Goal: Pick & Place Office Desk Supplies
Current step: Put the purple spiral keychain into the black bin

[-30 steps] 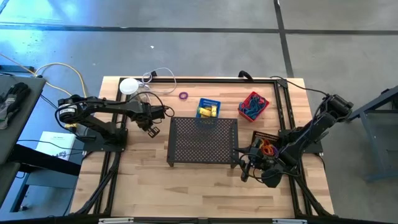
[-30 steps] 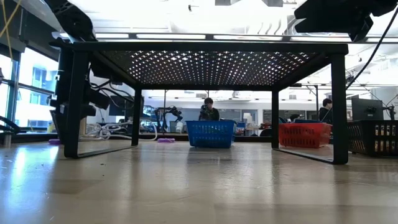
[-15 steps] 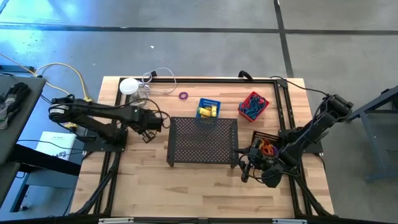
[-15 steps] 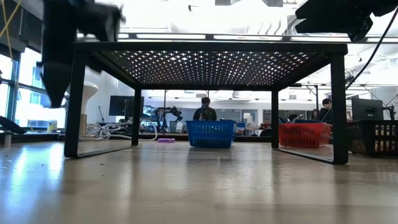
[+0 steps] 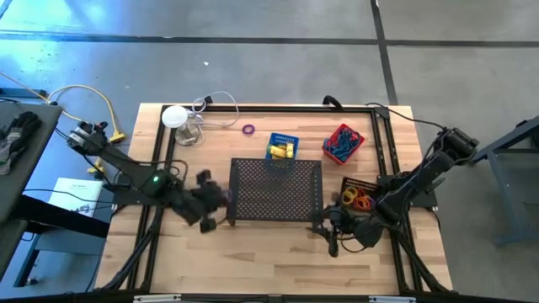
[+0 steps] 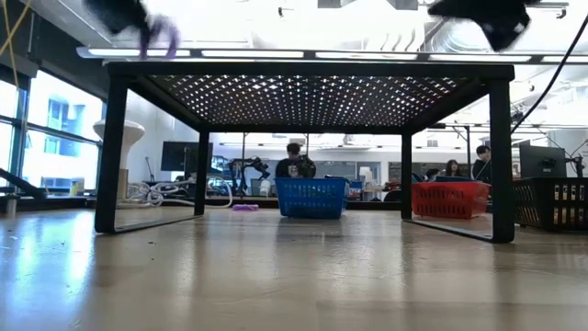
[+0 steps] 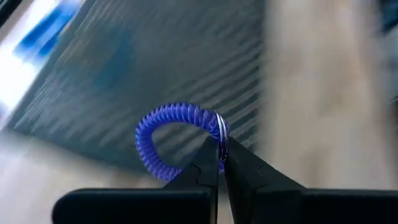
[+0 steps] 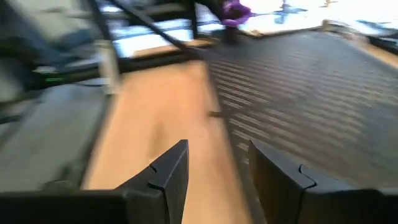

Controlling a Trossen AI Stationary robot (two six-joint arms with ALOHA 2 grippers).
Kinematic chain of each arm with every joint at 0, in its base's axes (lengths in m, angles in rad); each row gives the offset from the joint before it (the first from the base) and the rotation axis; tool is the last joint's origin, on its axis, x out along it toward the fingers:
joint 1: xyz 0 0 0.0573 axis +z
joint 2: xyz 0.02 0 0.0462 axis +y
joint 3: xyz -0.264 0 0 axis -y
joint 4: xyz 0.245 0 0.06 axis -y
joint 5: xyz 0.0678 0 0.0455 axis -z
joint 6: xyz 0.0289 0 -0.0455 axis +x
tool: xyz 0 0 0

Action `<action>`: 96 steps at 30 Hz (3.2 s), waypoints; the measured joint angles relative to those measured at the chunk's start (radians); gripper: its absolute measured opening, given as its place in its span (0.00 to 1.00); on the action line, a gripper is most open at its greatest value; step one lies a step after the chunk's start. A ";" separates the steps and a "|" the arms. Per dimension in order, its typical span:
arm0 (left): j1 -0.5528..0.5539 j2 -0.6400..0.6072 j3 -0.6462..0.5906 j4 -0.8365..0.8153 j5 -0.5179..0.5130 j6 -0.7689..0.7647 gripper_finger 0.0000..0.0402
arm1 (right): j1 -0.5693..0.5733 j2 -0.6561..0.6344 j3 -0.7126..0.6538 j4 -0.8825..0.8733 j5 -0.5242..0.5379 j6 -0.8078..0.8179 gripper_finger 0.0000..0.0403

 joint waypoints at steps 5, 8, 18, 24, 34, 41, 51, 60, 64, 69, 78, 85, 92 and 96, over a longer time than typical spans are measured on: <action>-0.072 0.050 0.000 0.465 0.048 0.207 0.01 | -0.041 0.000 0.000 0.207 -0.237 -0.196 0.38; -0.084 0.111 0.000 0.682 0.157 0.332 0.01 | -0.060 0.026 0.000 0.335 -0.371 -0.285 0.38; -0.047 0.386 0.000 1.194 0.490 0.444 0.01 | -0.091 0.261 0.012 0.794 -0.456 -0.577 0.38; -0.002 0.455 0.000 1.273 0.569 0.444 0.01 | -0.130 0.351 0.081 0.809 -0.493 -0.578 0.38; 0.049 0.470 0.000 1.248 0.595 0.399 0.01 | -0.156 0.380 0.134 0.769 -0.627 -0.571 0.38; 0.054 0.470 0.000 1.221 0.584 0.419 0.01 | -0.156 0.380 0.135 0.728 -0.623 -0.539 0.28; 0.060 0.470 0.000 1.203 0.533 0.441 0.05 | -0.156 0.380 0.135 0.718 -0.619 -0.569 0.04; 0.006 0.470 0.000 1.207 0.474 0.559 0.20 | -0.115 0.367 0.134 0.610 -0.619 -0.565 0.02; -0.019 0.470 0.000 1.204 0.510 0.614 0.27 | -0.072 0.328 0.134 0.471 -0.600 -0.487 0.02; -0.052 0.470 0.000 1.199 0.541 0.632 0.30 | 0.001 0.273 0.134 0.230 -0.629 -0.281 0.02; -0.064 0.470 0.000 1.186 0.528 0.628 0.30 | 0.149 0.142 0.180 -0.441 -0.480 0.364 0.02; -0.056 0.469 0.000 1.186 0.491 0.627 0.30 | 0.251 0.077 0.305 -0.999 -0.293 0.723 0.01; -0.055 0.469 0.000 1.191 0.481 0.624 0.30 | 0.232 0.077 0.333 -1.421 -0.199 1.103 0.02; -0.055 0.469 0.000 1.191 0.451 0.624 0.30 | 0.186 0.078 0.333 -1.515 -0.177 1.208 0.02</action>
